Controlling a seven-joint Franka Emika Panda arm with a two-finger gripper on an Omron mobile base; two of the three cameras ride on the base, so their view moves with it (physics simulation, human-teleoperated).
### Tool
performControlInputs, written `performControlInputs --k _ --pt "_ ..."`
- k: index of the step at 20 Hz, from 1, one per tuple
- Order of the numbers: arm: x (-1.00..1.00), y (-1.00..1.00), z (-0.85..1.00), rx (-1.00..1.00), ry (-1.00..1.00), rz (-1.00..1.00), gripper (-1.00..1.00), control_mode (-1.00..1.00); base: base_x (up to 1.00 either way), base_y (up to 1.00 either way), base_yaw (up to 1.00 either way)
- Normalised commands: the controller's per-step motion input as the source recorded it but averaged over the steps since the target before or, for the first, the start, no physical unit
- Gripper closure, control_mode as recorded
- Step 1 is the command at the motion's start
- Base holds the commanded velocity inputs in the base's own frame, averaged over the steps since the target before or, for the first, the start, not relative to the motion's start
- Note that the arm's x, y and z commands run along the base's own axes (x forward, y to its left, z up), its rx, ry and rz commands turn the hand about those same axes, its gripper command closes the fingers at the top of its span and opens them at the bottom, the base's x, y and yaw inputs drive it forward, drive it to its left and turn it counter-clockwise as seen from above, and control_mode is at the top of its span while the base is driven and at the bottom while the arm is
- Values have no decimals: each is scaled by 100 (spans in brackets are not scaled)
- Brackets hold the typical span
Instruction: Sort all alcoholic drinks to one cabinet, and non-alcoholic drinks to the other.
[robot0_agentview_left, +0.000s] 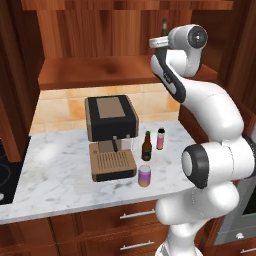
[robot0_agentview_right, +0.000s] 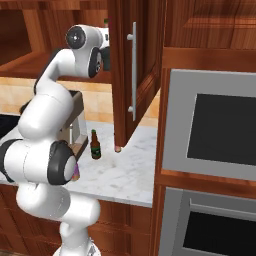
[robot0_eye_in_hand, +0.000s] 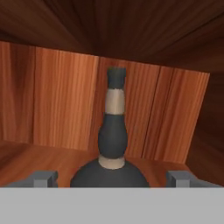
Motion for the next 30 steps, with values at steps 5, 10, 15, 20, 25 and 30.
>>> performControlInputs --k 5,10,15,20,25,30 --pt "-53 -2 9 0 0 0 -100 -100 0 0 0" --pt "-73 0 14 2 0 -1 -100 -100 0 0 0" --pt "-97 0 14 5 5 -1 -100 -100 0 0 0" --pt "-100 0 0 7 17 -3 -100 -100 0 0 0" --pt "-96 0 -2 6 28 -4 -100 -100 0 0 0" --pt "-83 0 -23 4 31 -3 -100 -100 0 0 0"
